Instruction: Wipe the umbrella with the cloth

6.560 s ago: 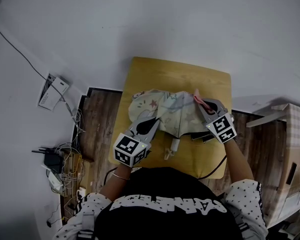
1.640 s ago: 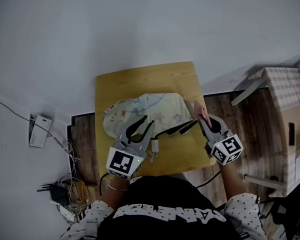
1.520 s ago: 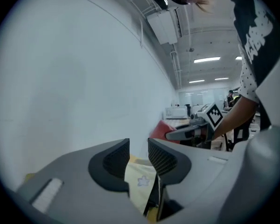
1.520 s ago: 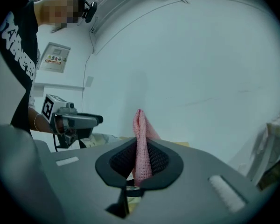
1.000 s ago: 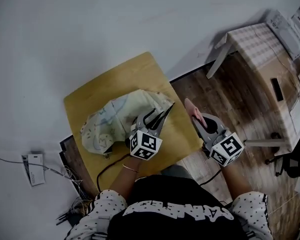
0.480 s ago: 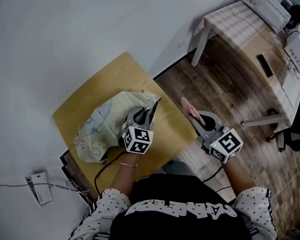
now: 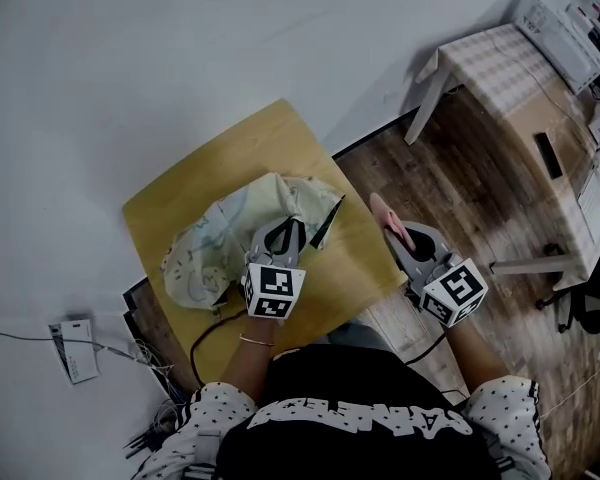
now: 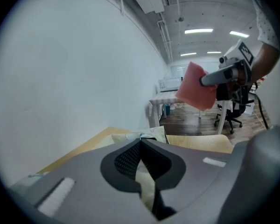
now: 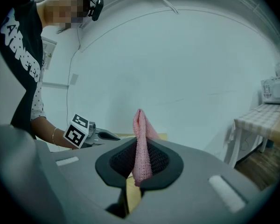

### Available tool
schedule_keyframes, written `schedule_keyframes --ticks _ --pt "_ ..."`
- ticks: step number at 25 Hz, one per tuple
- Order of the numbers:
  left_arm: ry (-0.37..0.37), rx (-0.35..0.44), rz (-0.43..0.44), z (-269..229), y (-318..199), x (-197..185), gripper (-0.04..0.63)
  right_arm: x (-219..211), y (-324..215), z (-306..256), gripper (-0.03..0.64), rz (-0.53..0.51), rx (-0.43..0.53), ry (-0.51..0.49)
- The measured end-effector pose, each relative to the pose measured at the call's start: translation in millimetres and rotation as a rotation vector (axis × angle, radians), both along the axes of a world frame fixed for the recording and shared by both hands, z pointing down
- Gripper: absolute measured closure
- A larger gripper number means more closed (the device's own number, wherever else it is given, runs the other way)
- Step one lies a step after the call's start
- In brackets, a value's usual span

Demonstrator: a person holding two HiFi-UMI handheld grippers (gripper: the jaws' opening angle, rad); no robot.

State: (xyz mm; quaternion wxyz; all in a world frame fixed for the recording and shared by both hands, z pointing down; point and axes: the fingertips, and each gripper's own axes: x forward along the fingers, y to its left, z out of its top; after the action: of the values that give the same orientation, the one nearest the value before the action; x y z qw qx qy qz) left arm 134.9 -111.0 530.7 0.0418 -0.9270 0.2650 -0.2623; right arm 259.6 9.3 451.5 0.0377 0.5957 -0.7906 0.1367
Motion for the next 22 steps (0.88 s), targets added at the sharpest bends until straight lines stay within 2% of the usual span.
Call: schedule_keyframes --ticks 11,18,22 --pt "0.153 0.018 -0.19 -54.5 -6.3 -84.6 0.594 -52.5 -42.8 3.5 0.584 -0.171 0.021 -0.024" --pt "0.207 -0.012 -0.312 -52.3 -6.3 -145.2 0.594 -100.1 -79.7 -2.4 0.584 -0.303 0.035 -0.027" --pt "0.237 -0.069 -0.382 -40.7 -5.9 -172.9 0.594 -125.8 -97.4 -0.4 0.584 -0.358 0.039 -0.021"
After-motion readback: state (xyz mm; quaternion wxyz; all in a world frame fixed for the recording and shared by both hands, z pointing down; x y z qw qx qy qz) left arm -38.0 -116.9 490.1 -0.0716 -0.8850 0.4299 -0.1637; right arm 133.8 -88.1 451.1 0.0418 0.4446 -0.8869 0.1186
